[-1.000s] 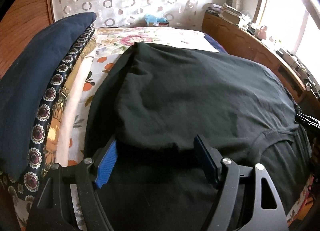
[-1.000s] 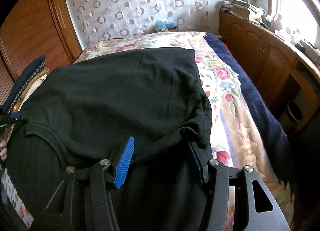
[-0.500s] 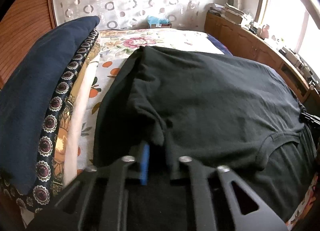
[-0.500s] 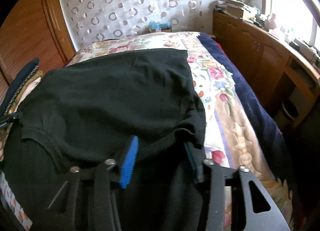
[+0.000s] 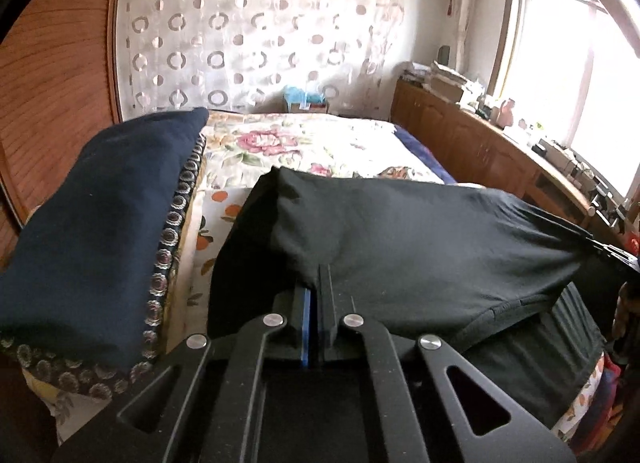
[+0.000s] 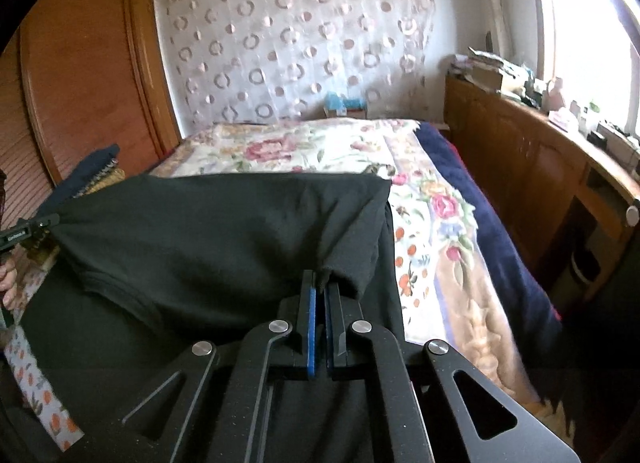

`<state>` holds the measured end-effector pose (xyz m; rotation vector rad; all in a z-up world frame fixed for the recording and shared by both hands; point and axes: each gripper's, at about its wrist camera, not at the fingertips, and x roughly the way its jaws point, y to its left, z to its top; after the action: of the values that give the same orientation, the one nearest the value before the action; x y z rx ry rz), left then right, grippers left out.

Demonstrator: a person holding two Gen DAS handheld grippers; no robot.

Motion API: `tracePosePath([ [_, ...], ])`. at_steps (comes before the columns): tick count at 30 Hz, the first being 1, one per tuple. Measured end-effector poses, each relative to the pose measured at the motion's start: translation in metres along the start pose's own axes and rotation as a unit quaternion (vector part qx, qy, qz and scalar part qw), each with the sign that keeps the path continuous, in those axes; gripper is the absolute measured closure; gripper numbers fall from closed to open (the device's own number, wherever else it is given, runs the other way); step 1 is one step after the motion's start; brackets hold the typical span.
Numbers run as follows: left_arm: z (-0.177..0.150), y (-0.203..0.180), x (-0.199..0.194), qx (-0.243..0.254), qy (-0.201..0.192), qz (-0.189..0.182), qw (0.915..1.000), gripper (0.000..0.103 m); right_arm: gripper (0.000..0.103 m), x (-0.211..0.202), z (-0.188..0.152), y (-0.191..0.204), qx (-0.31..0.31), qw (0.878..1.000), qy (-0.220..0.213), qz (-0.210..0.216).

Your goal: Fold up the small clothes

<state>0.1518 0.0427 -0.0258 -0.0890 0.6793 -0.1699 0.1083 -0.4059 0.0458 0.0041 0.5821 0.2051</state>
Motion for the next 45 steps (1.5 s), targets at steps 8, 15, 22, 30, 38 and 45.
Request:
tracePosePath([
  [8, -0.003, -0.004, -0.033, 0.008, -0.026, -0.002, 0.9996, 0.101, 0.100, -0.044, -0.017, 0.009, -0.008, 0.999, -0.034, 0.005],
  [15, -0.015, -0.004, -0.053, 0.015, -0.030, 0.002, 0.9994, 0.101, 0.100, -0.062, -0.038, 0.002, -0.009, 0.999, -0.043, 0.009],
  [22, -0.033, -0.009, -0.069, 0.022, -0.025, 0.003, 0.9994, 0.101, 0.100, -0.073, -0.044, 0.002, -0.017, 0.999, -0.042, 0.014],
  [30, -0.052, -0.016, -0.075, 0.028, -0.011, 0.006, 0.9995, 0.101, 0.100, -0.080, -0.048, 0.003, -0.030, 0.999, -0.023, 0.014],
  [38, -0.070, -0.013, -0.067, 0.028, 0.010, 0.014, 0.9994, 0.100, 0.100, -0.075, -0.054, 0.008, -0.022, 1.000, 0.000, 0.018],
  [45, -0.083, -0.012, -0.059, 0.025, 0.032, 0.029, 0.9988, 0.099, 0.100, -0.063, -0.053, 0.015, -0.042, 0.998, 0.049, 0.009],
])
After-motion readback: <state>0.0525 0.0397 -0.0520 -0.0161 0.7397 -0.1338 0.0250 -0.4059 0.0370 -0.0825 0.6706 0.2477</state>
